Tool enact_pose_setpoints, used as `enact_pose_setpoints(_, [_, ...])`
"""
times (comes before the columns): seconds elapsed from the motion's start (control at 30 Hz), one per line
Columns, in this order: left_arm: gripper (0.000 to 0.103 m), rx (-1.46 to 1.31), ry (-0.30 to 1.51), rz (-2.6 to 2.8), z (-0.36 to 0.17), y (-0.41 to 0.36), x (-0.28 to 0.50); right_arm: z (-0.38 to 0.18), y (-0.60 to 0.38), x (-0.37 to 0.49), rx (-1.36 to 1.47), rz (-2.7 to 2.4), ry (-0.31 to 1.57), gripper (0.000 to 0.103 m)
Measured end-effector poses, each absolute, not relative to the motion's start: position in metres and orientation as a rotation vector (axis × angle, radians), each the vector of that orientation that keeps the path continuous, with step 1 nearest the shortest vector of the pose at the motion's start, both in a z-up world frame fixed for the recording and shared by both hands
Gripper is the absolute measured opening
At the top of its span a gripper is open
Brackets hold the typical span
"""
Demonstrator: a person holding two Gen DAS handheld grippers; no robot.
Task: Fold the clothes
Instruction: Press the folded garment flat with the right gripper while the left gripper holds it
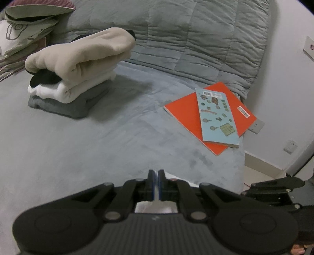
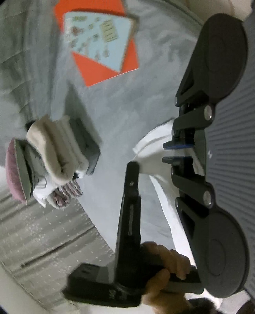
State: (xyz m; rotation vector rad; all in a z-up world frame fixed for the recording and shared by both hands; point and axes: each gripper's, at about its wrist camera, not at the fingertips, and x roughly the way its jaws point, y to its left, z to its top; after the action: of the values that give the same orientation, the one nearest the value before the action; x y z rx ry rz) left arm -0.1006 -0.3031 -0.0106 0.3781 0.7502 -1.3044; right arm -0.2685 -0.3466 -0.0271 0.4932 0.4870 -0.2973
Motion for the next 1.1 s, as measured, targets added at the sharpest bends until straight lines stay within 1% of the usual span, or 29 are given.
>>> enact_pose_setpoints(0.4, [0.003, 0.362, 0.780, -1.303, -0.024, -0.298, -0.093, -0.035, -0.345, -0.257, 0.386, -0.340, 0.541, 0.016])
enact_pose_setpoints(0.43, [0.003, 0.360, 0.782, -1.303, -0.025, -0.298, -0.092, -0.035, -0.344, -0.257, 0.379, -0.341, 0.542, 0.017])
enact_pose_setpoints(0.47, [0.003, 0.358, 0.783, -1.303, -0.025, -0.298, -0.092, -0.035, -0.343, -0.257, 0.371, -0.340, 0.541, 0.022])
enact_pose_setpoints(0.5, [0.003, 0.357, 0.784, -1.304, -0.025, -0.298, -0.091, -0.035, -0.342, -0.257, 0.363, -0.340, 0.539, 0.033])
enact_pose_setpoints(0.53, [0.003, 0.356, 0.785, -1.304, -0.026, -0.298, -0.091, -0.034, -0.340, -0.257, 0.355, -0.339, 0.536, 0.038])
enact_pose_setpoints(0.57, [0.003, 0.356, 0.785, -1.305, -0.026, -0.297, -0.091, -0.034, -0.339, -0.257, 0.346, -0.340, 0.533, 0.040])
enact_pose_setpoints(0.83, [0.003, 0.348, 0.788, -1.302, -0.026, -0.295, -0.087, -0.036, -0.340, -0.255, 0.328, -0.370, 0.534, 0.039])
enact_pose_setpoints(0.93, [0.003, 0.348, 0.788, -1.302, -0.027, -0.294, -0.087, -0.036, -0.337, -0.254, 0.296, -0.371, 0.540, 0.037])
enact_pose_setpoints(1.0, [0.003, 0.348, 0.787, -1.304, -0.026, -0.293, -0.087, -0.036, -0.334, -0.253, 0.270, -0.373, 0.542, 0.026])
enact_pose_setpoints(1.1, [0.003, 0.341, 0.781, -1.309, -0.025, -0.293, -0.087, -0.037, -0.331, -0.251, 0.235, -0.371, 0.550, 0.014])
